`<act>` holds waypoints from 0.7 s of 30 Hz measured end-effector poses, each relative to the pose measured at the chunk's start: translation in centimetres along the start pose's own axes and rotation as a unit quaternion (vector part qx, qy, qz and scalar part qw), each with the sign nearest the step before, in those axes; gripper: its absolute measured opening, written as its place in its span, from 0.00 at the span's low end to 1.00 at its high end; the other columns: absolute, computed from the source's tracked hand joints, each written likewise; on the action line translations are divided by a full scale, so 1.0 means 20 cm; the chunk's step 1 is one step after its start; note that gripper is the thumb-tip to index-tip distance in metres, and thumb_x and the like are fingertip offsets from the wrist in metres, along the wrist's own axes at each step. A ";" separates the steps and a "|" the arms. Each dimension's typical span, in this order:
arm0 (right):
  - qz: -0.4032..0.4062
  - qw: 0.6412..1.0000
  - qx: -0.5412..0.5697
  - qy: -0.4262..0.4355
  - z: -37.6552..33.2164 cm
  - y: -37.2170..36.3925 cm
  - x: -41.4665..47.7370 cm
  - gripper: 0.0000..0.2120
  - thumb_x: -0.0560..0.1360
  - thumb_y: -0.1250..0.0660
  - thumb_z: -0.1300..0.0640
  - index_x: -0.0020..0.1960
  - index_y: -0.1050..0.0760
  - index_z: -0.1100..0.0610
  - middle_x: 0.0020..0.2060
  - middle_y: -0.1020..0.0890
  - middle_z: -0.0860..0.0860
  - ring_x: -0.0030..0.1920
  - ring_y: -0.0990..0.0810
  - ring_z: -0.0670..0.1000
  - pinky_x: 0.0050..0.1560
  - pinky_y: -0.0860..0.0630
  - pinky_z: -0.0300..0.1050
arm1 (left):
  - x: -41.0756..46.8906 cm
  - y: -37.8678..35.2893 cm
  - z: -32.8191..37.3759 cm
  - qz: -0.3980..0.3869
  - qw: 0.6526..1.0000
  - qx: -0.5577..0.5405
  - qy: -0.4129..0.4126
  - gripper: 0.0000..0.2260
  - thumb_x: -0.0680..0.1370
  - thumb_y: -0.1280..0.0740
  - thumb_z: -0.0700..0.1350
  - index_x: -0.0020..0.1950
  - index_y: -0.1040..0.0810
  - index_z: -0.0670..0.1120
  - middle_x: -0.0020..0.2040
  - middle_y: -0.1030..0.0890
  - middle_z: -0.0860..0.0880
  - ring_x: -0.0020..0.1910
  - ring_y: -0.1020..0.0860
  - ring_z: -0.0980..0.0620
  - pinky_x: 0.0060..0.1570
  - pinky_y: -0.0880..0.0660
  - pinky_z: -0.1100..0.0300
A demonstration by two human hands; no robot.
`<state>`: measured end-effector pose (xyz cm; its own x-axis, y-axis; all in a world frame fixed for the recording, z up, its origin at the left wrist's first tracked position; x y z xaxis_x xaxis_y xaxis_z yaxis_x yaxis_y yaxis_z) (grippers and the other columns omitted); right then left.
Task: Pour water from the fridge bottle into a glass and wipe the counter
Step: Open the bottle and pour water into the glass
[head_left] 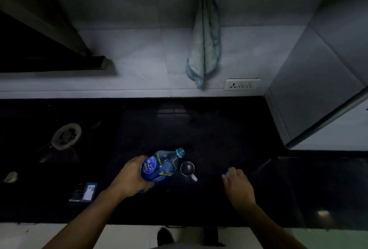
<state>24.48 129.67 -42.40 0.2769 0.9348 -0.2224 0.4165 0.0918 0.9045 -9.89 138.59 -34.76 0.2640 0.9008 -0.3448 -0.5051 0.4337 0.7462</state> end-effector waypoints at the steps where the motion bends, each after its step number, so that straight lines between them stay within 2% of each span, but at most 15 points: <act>1: 0.000 1.000 -0.016 -0.010 0.08 -0.05 -0.03 0.12 0.81 0.42 0.46 0.57 0.28 0.53 0.51 0.22 0.52 0.49 0.22 0.52 0.46 0.25 0.45 | 0.00 -0.01 -0.02 -0.001 1.000 0.008 0.005 0.30 0.57 0.19 0.47 0.57 0.22 0.49 0.49 0.21 0.52 0.48 0.21 0.56 0.46 0.26 0.67; 4: -0.024 0.995 -0.091 -0.035 0.25 -0.15 -0.11 0.14 0.80 0.42 0.44 0.58 0.28 0.52 0.51 0.21 0.52 0.50 0.22 0.52 0.49 0.25 0.47 | -0.01 -0.04 -0.04 -0.008 0.999 0.035 0.014 0.30 0.56 0.20 0.47 0.56 0.22 0.47 0.50 0.21 0.50 0.48 0.21 0.52 0.48 0.25 0.61; 8: 0.005 0.991 -0.134 -0.030 0.31 -0.20 -0.12 0.14 0.74 0.29 0.47 0.52 0.25 0.55 0.41 0.21 0.56 0.40 0.22 0.57 0.40 0.25 0.53 | -0.01 -0.06 -0.05 -0.019 0.996 0.082 0.023 0.29 0.57 0.22 0.50 0.56 0.21 0.46 0.50 0.20 0.49 0.50 0.21 0.49 0.51 0.24 0.59; 9: 0.021 0.989 -0.146 -0.030 0.32 -0.20 -0.12 0.15 0.74 0.31 0.46 0.53 0.25 0.56 0.41 0.22 0.58 0.40 0.23 0.59 0.40 0.25 0.55 | -0.01 -0.07 -0.05 -0.023 0.995 0.093 0.027 0.29 0.56 0.23 0.51 0.56 0.21 0.46 0.50 0.20 0.49 0.49 0.21 0.49 0.50 0.24 0.59; 12: 0.032 0.989 -0.145 -0.023 0.34 -0.23 -0.11 0.24 0.77 0.49 0.40 0.62 0.29 0.56 0.52 0.23 0.63 0.51 0.24 0.64 0.51 0.25 0.64 | 0.00 -0.10 -0.07 -0.035 0.992 0.114 0.043 0.31 0.54 0.27 0.56 0.55 0.22 0.47 0.50 0.19 0.47 0.48 0.20 0.48 0.49 0.22 0.57; 15: 0.007 0.993 -0.114 -0.024 0.36 -0.27 -0.12 0.33 0.80 0.61 0.35 0.68 0.30 0.53 0.64 0.26 0.66 0.65 0.29 0.67 0.64 0.32 0.69 | 0.01 -0.12 -0.08 -0.047 0.987 0.144 0.055 0.30 0.54 0.28 0.57 0.55 0.22 0.48 0.51 0.19 0.48 0.49 0.20 0.48 0.50 0.22 0.56; 18: -0.032 0.995 -0.094 -0.018 0.36 -0.30 -0.14 0.34 0.79 0.62 0.33 0.74 0.35 0.50 0.71 0.32 0.66 0.73 0.37 0.67 0.71 0.42 0.69 | 0.01 -0.15 -0.08 -0.054 0.983 0.168 0.058 0.28 0.56 0.26 0.55 0.54 0.23 0.49 0.51 0.19 0.48 0.51 0.20 0.47 0.51 0.22 0.56; 21: -0.043 0.994 -0.097 -0.017 0.37 -0.29 -0.16 0.36 0.77 0.61 0.31 0.77 0.39 0.47 0.75 0.36 0.65 0.76 0.43 0.65 0.74 0.47 0.67 | 0.02 -0.18 -0.09 -0.068 0.980 0.173 0.068 0.29 0.56 0.25 0.54 0.55 0.23 0.47 0.53 0.19 0.47 0.53 0.21 0.46 0.53 0.23 0.56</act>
<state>27.56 123.58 -49.66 0.2778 0.9091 -0.3106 0.2665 0.2377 0.9341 -9.48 137.44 -38.52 0.1858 0.8404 -0.5091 -0.1569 0.5368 0.8290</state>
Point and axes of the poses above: each hand's wrist, its own x-axis towards the middle knuckle, its own y-axis out of the back of the hand, z = x × y, the point moved 4 cm from there along x, towards the middle knuckle
